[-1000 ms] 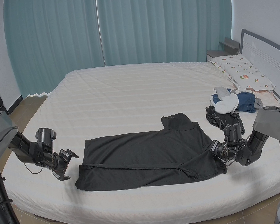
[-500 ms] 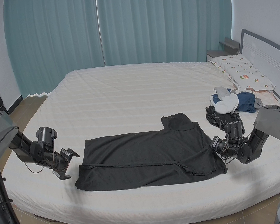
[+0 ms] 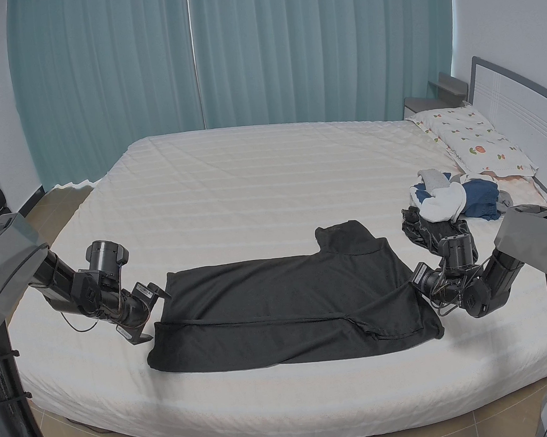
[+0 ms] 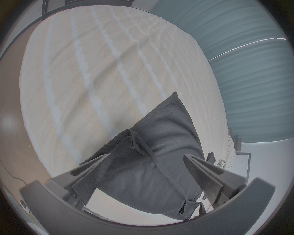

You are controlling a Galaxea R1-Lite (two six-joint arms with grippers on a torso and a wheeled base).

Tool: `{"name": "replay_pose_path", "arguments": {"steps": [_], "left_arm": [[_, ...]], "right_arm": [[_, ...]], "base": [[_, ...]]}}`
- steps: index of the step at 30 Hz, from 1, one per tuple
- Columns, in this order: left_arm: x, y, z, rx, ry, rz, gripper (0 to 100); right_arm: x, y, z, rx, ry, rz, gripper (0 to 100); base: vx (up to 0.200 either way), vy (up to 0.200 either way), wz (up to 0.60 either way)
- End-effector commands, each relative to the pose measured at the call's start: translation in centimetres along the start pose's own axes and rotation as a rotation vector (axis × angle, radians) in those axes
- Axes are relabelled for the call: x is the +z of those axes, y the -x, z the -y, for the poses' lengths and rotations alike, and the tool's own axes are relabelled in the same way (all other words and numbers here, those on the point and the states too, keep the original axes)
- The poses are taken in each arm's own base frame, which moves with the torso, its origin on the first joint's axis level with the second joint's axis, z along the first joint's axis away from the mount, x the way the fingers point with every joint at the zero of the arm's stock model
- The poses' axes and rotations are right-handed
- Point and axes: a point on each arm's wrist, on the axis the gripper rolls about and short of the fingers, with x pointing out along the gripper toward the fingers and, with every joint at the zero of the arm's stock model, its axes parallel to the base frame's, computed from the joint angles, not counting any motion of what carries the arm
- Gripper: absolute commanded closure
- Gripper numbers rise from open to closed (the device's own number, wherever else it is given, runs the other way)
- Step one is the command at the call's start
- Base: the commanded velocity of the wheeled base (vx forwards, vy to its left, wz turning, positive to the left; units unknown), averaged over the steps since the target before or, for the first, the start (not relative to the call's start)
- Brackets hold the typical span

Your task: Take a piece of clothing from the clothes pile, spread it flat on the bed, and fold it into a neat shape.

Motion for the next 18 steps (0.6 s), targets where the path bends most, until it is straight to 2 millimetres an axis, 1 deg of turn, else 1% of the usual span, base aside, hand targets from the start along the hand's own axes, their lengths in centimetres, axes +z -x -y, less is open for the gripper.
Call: {"name": "replay_pose_path", "arguments": {"steps": [1,7,11,18], "left_arm": [[0.1,-1.0,0.1,0.016,-0.001,0.015,0],[-0.2,-2.4,0.1,0.027,-0.016,0.094,0],[-0.5,-3.4,0.1,0.038,-0.031,0.144,0],[-0.7,-3.4,0.1,0.040,-0.034,0.143,0]], "right_arm": [[0.2,-0.2,0.0,0.002,-0.004,0.006,100],[0.4,-0.5,0.5,-0.005,-0.012,0.013,100],[0.2,-0.7,0.7,0.005,-0.010,0.027,100],[0.0,-0.8,0.8,0.006,-0.009,0.024,100]], "base": [[0.000,0.000,0.00],[0.000,0.000,0.00],[0.000,0.000,0.00],[0.000,0.000,0.00]]}}
